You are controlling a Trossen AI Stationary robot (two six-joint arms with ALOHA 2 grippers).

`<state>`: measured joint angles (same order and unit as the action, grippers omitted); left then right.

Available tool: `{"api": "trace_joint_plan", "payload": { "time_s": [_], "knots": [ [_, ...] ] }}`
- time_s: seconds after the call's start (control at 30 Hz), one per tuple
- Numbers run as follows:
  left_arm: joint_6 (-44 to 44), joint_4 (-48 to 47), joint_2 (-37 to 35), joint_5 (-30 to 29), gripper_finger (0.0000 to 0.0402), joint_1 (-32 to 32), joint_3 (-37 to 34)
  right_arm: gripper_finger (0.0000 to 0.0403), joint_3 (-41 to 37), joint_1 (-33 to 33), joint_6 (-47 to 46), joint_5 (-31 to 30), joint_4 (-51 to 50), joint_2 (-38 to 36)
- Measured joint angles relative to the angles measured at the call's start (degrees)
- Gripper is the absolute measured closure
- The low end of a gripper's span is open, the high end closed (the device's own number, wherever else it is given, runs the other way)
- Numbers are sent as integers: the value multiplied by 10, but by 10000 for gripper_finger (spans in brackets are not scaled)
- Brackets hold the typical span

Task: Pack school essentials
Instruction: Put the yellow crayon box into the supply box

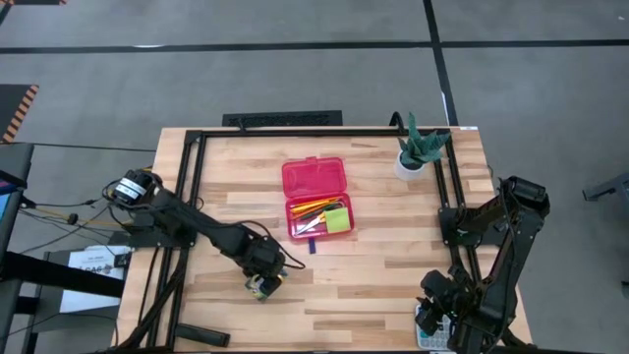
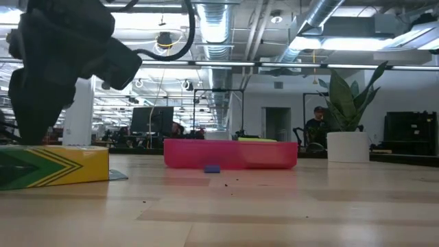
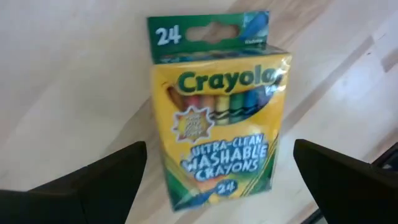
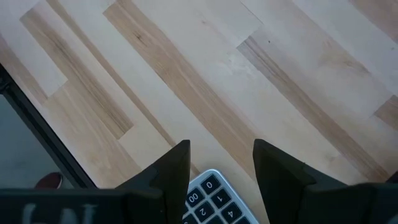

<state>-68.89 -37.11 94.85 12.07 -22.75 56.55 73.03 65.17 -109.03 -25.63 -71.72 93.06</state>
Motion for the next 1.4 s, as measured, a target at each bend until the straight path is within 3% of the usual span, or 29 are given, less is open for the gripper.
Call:
{"api": "trace_joint_plan", "payload": {
  "time_s": [0.13, 0.33, 0.57, 1.1, 1.4],
  "knots": [
    [9, -51, 0, -4, 3, 4, 30, 221, 0, 0, 0, 0, 0, 0],
    [-2, -56, -1, -45, 3, 1, 65, 221, 0, 0, 0, 0, 2, 0],
    [-23, -25, -1, -78, 2, -3, 65, 221, 0, 0, 1, -2, 1, 0],
    [-23, -16, -1, -73, 5, -3, 65, 221, -3, 0, 1, -6, 1, 0],
    [-6, -19, -1, -119, 5, -4, 65, 221, -30, 0, 0, -4, 51, 0]
  ]
}}
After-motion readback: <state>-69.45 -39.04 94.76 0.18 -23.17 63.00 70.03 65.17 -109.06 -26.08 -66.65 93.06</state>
